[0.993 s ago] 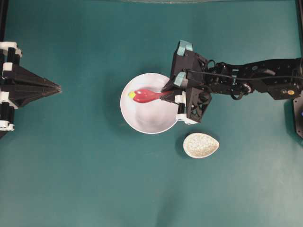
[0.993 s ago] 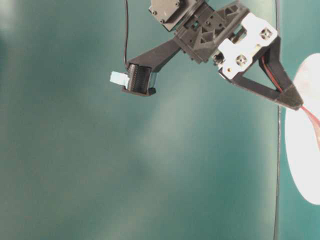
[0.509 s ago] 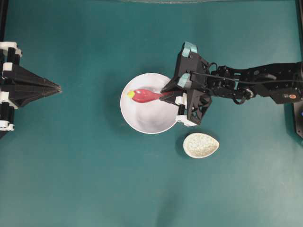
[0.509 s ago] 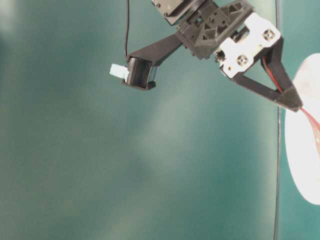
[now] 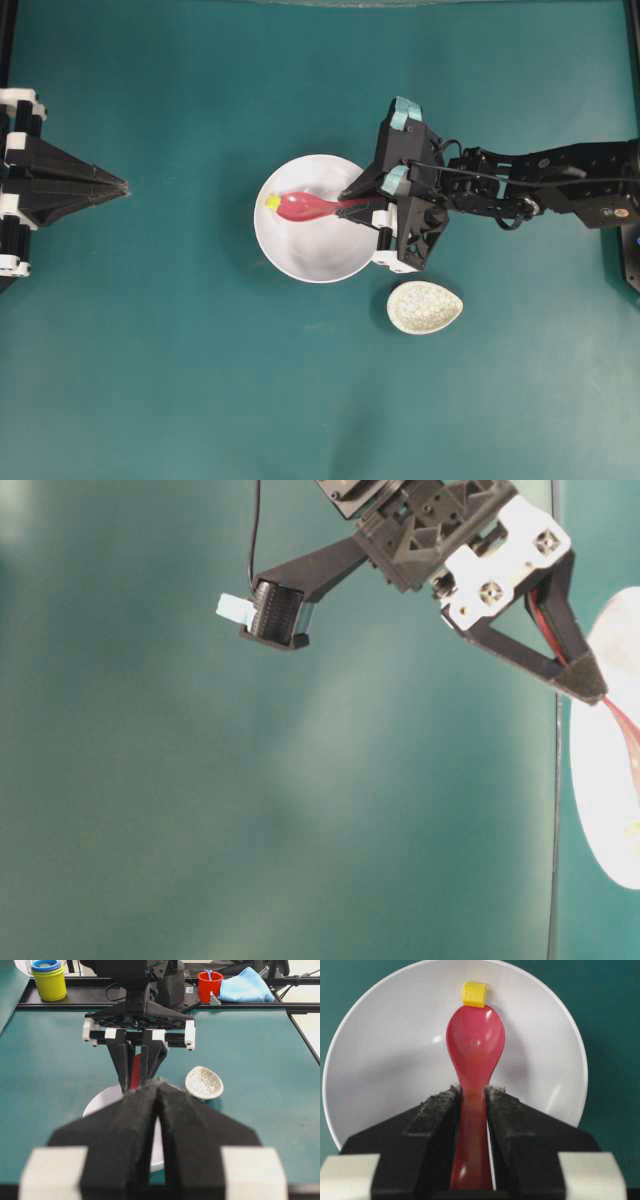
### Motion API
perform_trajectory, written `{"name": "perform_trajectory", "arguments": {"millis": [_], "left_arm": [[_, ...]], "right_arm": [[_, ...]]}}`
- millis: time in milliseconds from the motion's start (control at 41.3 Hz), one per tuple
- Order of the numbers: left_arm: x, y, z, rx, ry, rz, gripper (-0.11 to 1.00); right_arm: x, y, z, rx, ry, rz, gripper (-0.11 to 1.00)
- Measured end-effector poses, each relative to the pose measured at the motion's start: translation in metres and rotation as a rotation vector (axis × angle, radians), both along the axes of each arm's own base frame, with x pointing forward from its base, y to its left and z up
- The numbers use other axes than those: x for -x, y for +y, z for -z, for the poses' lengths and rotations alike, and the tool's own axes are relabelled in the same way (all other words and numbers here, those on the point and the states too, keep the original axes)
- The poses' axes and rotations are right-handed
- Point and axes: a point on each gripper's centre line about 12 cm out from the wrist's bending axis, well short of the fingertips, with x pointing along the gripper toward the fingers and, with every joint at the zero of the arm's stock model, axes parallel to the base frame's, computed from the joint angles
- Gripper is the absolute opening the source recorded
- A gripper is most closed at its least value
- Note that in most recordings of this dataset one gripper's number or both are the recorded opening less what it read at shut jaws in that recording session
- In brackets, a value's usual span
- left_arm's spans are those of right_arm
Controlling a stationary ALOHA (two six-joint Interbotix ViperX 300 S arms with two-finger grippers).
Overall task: Scoop the yellow hexagonal prism block from the bowl with a spoon using the right arm.
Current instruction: 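Push the spoon under the yellow block to scoop it up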
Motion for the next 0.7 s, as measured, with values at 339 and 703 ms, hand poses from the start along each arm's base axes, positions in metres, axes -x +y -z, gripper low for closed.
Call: {"name": "perform_trajectory", "arguments": {"millis": [339,703], "left_arm": [[0.0,0.0,-0.001,0.0,-0.002,0.0,0.02],[0.0,0.0,-0.001,0.0,-0.002,0.0,0.02]], "right_arm": [[-0.001,0.001,0.009,-0.001,0.023,-0.002,0.24],[-0.004,0.0,0.011,-0.002,0.028,-0.002,0.24]]}}
